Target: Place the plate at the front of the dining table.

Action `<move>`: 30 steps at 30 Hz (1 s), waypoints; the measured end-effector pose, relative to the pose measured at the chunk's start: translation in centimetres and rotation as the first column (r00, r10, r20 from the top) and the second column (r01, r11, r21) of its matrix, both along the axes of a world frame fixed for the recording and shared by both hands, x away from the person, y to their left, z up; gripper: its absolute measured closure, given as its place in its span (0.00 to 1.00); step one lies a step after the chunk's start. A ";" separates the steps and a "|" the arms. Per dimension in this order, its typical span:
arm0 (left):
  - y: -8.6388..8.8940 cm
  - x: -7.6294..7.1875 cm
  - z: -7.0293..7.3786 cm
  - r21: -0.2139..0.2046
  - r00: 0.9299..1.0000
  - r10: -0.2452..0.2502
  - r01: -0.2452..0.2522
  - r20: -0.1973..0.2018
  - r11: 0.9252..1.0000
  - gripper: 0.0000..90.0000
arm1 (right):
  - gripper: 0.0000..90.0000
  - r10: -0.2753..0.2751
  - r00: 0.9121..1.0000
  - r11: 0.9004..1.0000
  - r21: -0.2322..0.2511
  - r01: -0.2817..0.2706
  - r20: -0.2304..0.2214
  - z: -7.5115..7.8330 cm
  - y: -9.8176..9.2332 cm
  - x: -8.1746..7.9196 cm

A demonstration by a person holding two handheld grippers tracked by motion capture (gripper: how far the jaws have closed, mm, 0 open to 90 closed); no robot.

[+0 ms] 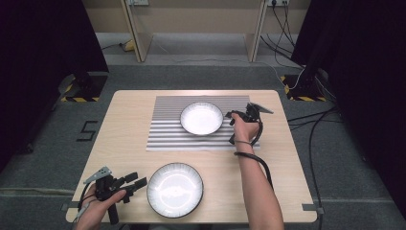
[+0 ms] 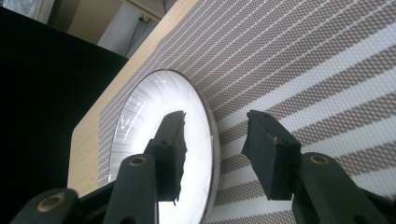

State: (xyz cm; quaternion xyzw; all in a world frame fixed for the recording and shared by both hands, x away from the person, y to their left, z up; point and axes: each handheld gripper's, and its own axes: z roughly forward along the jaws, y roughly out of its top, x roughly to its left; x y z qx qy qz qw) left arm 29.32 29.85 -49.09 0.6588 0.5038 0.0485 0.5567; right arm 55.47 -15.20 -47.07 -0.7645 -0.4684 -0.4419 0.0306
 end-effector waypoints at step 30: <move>-0.4 -0.1 0.1 0.005 1.000 -0.008 0.008 0.000 1.000 0.37 | 0.61 0.054 0.998 0.998 -0.014 -0.054 0.026 1.1 -1.7 -4.8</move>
